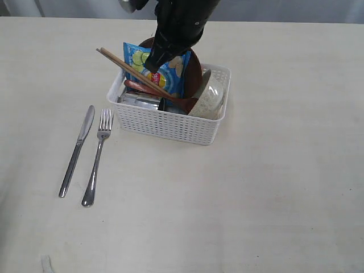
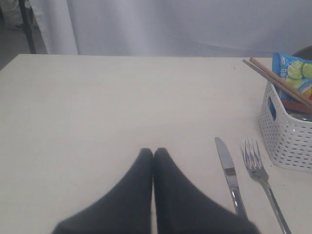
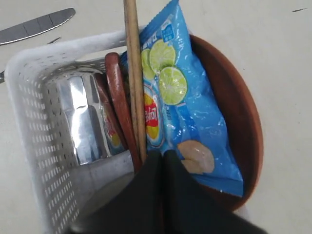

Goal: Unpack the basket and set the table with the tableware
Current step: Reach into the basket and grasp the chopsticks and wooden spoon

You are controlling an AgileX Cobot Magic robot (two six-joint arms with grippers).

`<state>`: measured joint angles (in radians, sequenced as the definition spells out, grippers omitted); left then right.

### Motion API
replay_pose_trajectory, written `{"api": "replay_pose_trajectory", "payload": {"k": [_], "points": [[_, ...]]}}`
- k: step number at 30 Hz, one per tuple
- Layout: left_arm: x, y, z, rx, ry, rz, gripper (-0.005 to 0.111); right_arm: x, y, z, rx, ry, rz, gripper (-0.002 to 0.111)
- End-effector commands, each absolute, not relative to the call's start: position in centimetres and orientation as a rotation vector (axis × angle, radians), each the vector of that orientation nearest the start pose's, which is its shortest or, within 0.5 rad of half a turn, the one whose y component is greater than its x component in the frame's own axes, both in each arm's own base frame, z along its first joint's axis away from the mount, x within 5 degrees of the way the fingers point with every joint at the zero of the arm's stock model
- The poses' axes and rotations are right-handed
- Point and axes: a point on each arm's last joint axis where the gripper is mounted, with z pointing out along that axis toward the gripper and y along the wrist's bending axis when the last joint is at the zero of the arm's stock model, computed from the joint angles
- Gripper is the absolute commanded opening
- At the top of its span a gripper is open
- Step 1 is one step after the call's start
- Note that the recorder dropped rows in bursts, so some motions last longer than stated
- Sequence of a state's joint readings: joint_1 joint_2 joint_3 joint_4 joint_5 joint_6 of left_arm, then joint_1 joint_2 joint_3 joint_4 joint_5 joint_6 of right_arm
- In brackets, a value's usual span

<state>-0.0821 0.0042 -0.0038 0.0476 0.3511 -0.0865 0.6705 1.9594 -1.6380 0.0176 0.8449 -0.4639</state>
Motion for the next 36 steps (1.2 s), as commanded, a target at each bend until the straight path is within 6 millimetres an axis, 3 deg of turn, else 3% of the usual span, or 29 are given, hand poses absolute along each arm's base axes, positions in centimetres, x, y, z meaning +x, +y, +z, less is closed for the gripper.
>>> {"api": "replay_pose_trajectory", "payload": {"k": [1,6,12,15,16,18,24,29,36], "points": [[5.3,-0.3,18.2,0.031,1.826,-0.060,0.000,34.6,27.6,23.8,-1.443,2.232,0.084,0.000],[5.3,-0.3,18.2,0.031,1.826,-0.060,0.000,34.7,28.3,22.8,-1.455,2.220,0.084,0.000],[5.3,-0.3,18.2,0.031,1.826,-0.060,0.000,34.1,31.1,22.9,-1.522,2.187,0.101,0.002],[5.3,-0.3,18.2,0.031,1.826,-0.060,0.000,33.6,32.5,22.6,-1.557,2.196,0.110,0.017],[5.3,-0.3,18.2,0.031,1.826,-0.060,0.000,33.4,33.2,22.1,-1.560,2.226,0.110,0.029],[5.3,-0.3,18.2,0.031,1.826,-0.060,0.000,33.7,33.7,21.3,-1.531,2.254,0.035,0.041],[5.3,-0.3,18.2,0.031,1.826,-0.060,0.000,34.2,34.4,21.5,-1.357,2.308,-0.036,0.052],[5.3,-0.3,18.2,0.031,1.826,-0.060,0.000,34.3,34.4,19.6,-1.344,2.386,-0.051,0.054],[5.3,-0.3,18.2,0.031,1.826,-0.060,0.000,34.4,34.8,18.5,-1.337,2.395,-0.044,0.054]]}}
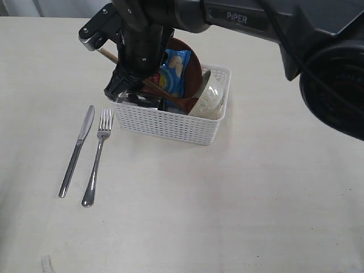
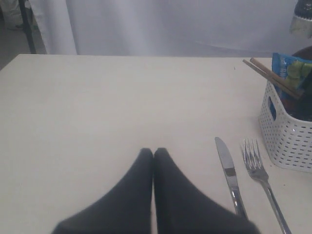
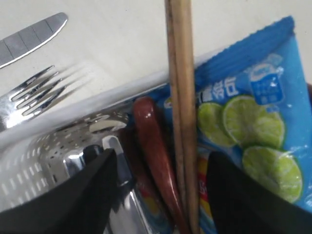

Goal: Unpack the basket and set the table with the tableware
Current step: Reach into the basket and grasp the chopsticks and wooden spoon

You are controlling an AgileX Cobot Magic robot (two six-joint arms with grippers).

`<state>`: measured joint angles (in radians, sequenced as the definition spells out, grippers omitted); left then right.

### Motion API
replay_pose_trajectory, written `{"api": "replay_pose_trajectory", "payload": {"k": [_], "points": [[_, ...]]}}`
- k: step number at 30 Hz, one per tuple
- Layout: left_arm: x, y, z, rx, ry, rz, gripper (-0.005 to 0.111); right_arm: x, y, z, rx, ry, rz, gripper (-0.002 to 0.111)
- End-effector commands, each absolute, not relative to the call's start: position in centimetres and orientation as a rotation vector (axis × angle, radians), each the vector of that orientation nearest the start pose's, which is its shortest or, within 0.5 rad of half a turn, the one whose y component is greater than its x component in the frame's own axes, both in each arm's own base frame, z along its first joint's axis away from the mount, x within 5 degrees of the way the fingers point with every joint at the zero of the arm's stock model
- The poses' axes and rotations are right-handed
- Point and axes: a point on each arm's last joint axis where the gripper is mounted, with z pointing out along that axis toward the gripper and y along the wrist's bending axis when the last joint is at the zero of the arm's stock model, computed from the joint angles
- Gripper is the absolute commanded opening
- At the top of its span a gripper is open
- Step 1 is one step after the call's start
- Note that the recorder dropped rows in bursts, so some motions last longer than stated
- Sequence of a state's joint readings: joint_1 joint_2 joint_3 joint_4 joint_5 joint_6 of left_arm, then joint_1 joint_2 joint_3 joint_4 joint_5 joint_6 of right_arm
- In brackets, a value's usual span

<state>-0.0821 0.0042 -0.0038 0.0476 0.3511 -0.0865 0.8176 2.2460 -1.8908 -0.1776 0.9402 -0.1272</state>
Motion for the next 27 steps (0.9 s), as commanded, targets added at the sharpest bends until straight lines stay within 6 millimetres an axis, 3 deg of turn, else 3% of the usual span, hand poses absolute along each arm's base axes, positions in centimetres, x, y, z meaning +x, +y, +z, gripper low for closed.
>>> {"api": "replay_pose_trajectory", "payload": {"k": [1,7,14,16,20,27], "points": [[5.3,-0.3,18.2,0.031,1.826,-0.060,0.000,34.5,34.9,18.3,-1.332,2.391,-0.040,0.054],[5.3,-0.3,18.2,0.031,1.826,-0.060,0.000,34.9,35.3,17.4,-1.280,2.384,-0.018,0.054],[5.3,-0.3,18.2,0.031,1.826,-0.060,0.000,35.8,35.0,16.1,-1.241,2.369,-0.141,0.053],[5.3,-0.3,18.2,0.031,1.826,-0.060,0.000,35.8,34.9,16.1,-1.232,2.373,-0.138,0.047],[5.3,-0.3,18.2,0.031,1.826,-0.060,0.000,35.7,34.9,16.7,-1.227,2.368,-0.139,0.003],[5.3,-0.3,18.2,0.031,1.826,-0.060,0.000,35.5,34.4,19.9,-1.234,2.298,-0.148,0.000]]}}
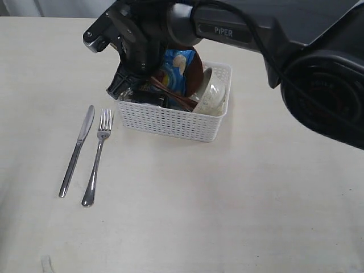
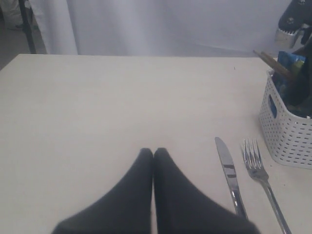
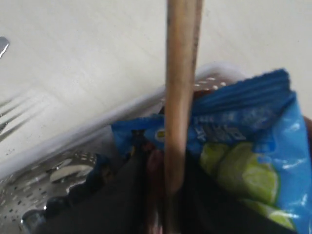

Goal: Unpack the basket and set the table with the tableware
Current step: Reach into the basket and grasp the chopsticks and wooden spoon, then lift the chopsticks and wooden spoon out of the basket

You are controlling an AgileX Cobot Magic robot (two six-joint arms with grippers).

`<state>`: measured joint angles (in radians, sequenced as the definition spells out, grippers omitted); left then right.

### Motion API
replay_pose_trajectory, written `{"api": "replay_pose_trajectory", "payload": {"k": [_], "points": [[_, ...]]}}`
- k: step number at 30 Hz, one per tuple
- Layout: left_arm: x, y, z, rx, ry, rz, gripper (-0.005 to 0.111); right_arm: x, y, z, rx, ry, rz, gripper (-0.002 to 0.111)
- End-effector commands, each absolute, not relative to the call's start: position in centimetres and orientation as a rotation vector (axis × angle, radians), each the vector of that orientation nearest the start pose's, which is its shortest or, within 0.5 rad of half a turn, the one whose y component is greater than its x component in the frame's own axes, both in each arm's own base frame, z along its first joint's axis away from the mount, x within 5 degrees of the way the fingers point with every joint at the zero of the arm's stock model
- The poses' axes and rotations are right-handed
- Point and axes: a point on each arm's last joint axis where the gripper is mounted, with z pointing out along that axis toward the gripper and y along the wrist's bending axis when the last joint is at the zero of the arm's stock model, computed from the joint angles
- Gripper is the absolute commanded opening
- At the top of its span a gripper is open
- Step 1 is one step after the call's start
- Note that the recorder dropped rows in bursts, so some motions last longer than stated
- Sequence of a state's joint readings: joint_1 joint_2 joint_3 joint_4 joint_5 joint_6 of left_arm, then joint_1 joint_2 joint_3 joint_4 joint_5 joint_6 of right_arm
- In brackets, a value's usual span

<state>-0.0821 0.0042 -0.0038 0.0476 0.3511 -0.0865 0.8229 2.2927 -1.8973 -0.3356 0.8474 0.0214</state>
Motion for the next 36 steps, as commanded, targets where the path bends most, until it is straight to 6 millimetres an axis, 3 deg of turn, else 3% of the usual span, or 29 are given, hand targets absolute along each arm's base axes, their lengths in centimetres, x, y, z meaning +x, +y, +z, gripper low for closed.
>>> {"api": "replay_pose_trajectory", "payload": {"k": [1,8,24,30,36], "points": [[5.3,-0.3,18.2,0.031,1.826,-0.060,0.000,35.5,34.4,20.4,-1.228,2.291,-0.143,0.000],[5.3,-0.3,18.2,0.031,1.826,-0.060,0.000,34.8,33.8,25.4,-1.171,2.193,-0.082,0.000],[5.3,-0.3,18.2,0.031,1.826,-0.060,0.000,33.1,31.8,33.5,-1.073,2.023,-0.029,0.000],[5.3,-0.3,18.2,0.031,1.826,-0.060,0.000,33.5,29.2,35.8,-0.964,2.016,-0.223,0.000],[5.3,-0.3,18.2,0.031,1.826,-0.060,0.000,36.0,23.5,35.7,-0.774,2.227,-0.309,0.000]]}}
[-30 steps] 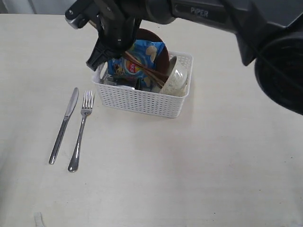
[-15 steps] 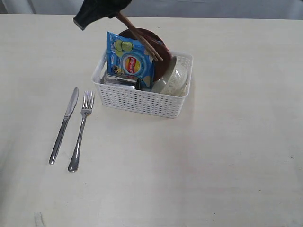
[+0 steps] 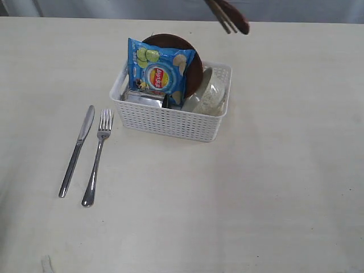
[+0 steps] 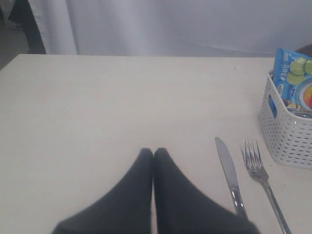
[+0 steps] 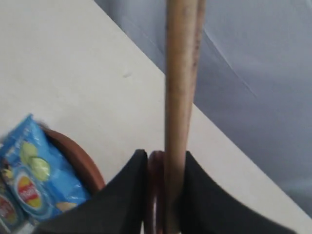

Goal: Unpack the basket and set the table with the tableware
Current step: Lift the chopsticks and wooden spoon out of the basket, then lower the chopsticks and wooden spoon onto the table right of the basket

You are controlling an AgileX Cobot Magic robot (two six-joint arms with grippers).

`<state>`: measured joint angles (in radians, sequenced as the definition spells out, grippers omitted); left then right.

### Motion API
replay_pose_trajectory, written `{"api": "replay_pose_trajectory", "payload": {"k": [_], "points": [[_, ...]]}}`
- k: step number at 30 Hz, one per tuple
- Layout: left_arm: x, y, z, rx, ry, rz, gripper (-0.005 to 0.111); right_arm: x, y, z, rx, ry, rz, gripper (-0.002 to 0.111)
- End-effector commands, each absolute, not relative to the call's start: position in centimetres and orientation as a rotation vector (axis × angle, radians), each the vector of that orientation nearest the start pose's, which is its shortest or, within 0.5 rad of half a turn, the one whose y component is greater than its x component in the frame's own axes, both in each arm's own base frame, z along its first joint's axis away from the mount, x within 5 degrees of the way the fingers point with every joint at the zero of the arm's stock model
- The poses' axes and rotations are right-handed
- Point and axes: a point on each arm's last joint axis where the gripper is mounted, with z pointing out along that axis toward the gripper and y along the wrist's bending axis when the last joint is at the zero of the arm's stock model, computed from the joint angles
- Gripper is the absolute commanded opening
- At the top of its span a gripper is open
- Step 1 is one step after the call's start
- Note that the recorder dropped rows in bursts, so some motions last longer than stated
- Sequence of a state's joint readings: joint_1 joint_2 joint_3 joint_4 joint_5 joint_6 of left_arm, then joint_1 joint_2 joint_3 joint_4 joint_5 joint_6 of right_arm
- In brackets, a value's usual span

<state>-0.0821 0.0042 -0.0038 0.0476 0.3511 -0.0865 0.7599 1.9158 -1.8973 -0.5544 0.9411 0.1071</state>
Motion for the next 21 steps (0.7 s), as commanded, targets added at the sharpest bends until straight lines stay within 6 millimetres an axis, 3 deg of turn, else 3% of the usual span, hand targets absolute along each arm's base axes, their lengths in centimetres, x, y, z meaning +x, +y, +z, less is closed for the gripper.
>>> {"api": "replay_pose_trajectory", "payload": {"k": [1,5,9,13,17,21], "points": [[5.3,-0.3,18.2,0.031,1.826,-0.060,0.000,36.3,22.7,35.6,-0.741,2.265,-0.299,0.000],[5.3,-0.3,18.2,0.031,1.826,-0.060,0.000,38.2,18.0,35.0,-0.586,2.417,-0.305,0.000],[5.3,-0.3,18.2,0.031,1.826,-0.060,0.000,39.8,13.2,33.0,-0.468,2.572,-0.258,0.000],[5.3,-0.3,18.2,0.031,1.826,-0.060,0.000,40.5,7.9,29.3,-0.306,2.719,-0.234,0.000],[5.3,-0.3,18.2,0.031,1.826,-0.060,0.000,39.9,2.5,24.4,-0.097,2.855,-0.176,0.000],[5.3,-0.3,18.2,0.031,1.826,-0.060,0.000,38.4,-0.4,20.2,0.052,2.911,-0.076,0.000]]}}
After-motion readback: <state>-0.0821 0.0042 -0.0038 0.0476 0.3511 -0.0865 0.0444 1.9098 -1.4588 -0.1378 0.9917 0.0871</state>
